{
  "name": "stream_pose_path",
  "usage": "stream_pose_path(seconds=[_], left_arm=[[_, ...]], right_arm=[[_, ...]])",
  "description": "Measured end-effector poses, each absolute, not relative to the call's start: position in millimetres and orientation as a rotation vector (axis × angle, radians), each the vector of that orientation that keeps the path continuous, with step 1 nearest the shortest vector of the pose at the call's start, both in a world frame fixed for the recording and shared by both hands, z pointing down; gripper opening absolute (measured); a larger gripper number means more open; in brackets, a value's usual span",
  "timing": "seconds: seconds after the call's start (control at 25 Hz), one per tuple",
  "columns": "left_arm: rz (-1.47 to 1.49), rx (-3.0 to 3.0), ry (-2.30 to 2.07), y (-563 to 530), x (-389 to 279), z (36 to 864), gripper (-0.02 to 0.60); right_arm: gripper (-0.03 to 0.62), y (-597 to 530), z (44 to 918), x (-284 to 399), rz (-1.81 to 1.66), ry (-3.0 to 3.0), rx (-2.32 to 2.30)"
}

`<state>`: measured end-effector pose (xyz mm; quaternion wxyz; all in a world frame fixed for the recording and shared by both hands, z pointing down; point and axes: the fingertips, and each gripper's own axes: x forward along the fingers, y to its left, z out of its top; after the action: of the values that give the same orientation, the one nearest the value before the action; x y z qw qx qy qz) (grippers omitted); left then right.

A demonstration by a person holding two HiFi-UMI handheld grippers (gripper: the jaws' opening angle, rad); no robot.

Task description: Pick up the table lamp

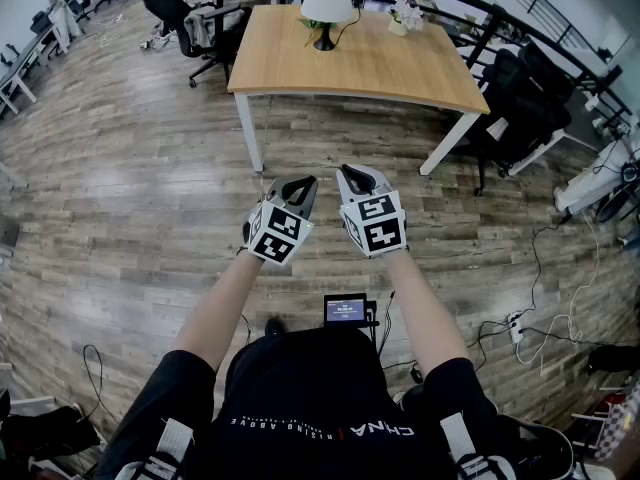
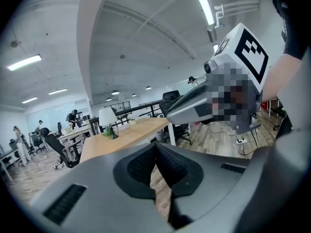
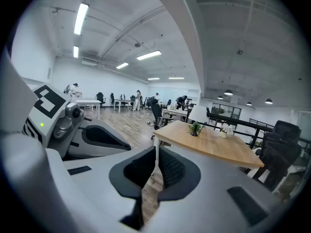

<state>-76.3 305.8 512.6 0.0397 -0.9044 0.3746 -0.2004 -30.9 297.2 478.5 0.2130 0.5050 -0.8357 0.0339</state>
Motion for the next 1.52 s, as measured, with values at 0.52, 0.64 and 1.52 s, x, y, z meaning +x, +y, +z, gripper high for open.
stream_pose_path(seconds=[0.52, 0.64, 1.52], left_arm=[[-0.496, -2.814, 1.067, 310, -79, 501, 0.020], [-0.484, -2.826, 1.078, 309, -78, 498, 0.020], [-0.552, -2.836, 1.064, 314, -36, 513, 0.020]], right_arm=[[0.044, 304, 486, -47, 0.150, -2.390, 1.322], [0.044, 307, 489, -48, 0.153, -2.411, 1.293], [0.044, 312, 508, 4, 0.227, -2.435, 1.286]])
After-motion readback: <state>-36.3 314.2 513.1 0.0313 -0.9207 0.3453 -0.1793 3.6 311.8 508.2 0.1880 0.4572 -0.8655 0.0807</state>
